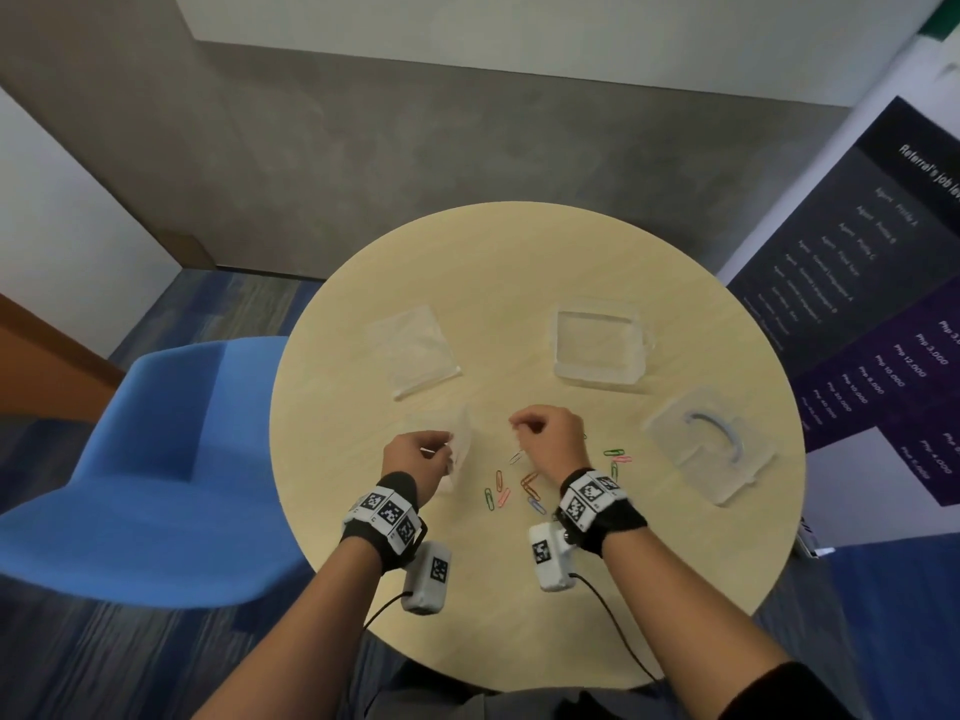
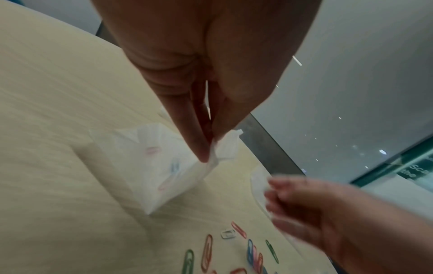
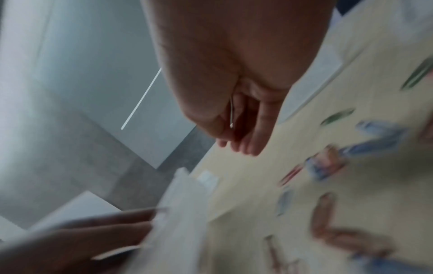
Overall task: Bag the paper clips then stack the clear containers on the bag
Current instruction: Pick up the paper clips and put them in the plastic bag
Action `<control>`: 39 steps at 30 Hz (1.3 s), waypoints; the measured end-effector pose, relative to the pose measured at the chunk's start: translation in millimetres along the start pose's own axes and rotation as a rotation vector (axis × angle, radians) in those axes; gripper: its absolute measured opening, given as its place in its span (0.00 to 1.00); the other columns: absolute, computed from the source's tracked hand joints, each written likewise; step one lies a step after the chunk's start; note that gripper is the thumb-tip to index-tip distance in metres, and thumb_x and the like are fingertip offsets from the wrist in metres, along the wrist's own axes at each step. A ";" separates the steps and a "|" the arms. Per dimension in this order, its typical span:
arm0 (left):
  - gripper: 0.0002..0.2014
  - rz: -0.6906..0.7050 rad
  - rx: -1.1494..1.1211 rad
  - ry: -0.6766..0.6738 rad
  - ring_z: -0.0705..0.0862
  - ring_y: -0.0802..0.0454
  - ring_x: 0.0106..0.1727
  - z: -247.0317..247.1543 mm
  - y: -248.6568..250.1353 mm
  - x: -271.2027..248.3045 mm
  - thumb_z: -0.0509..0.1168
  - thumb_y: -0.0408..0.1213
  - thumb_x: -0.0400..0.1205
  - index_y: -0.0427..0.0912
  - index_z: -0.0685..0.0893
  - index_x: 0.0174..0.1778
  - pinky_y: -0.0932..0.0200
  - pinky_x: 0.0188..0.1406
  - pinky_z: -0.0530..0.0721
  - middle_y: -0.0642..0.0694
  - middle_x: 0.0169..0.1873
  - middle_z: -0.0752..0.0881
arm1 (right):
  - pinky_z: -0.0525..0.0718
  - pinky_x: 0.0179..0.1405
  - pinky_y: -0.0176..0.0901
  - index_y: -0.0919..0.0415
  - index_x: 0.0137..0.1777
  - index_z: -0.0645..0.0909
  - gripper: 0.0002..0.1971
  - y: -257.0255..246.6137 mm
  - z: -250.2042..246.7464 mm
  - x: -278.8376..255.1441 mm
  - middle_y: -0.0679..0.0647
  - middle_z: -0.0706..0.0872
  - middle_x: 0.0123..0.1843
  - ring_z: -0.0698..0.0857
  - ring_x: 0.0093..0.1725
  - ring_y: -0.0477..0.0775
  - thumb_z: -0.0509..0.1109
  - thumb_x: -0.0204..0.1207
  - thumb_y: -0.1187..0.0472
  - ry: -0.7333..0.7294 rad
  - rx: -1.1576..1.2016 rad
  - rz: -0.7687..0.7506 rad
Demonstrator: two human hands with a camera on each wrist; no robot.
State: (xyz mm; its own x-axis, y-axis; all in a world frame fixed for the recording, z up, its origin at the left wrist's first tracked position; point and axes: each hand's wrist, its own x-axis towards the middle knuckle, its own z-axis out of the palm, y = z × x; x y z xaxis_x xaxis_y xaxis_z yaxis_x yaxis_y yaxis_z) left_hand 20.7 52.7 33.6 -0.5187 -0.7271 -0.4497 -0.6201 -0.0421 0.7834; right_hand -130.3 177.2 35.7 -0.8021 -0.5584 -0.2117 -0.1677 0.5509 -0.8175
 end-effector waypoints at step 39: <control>0.12 0.016 0.079 -0.110 0.91 0.50 0.42 13.8 3.2 -4.6 0.66 0.35 0.80 0.43 0.88 0.58 0.64 0.40 0.82 0.44 0.42 0.92 | 0.90 0.32 0.35 0.69 0.45 0.88 0.08 4.7 -18.0 9.5 0.66 0.91 0.42 0.91 0.34 0.56 0.78 0.67 0.77 -0.100 0.538 0.451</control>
State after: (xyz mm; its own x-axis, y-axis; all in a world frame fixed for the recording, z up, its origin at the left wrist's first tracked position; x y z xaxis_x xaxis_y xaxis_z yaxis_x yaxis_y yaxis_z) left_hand 13.0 65.4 32.3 -0.5878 -0.6473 -0.4852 -0.6533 0.0260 0.7567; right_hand -149.0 185.6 39.4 -0.6658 -0.4167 -0.6189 0.4954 0.3734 -0.7843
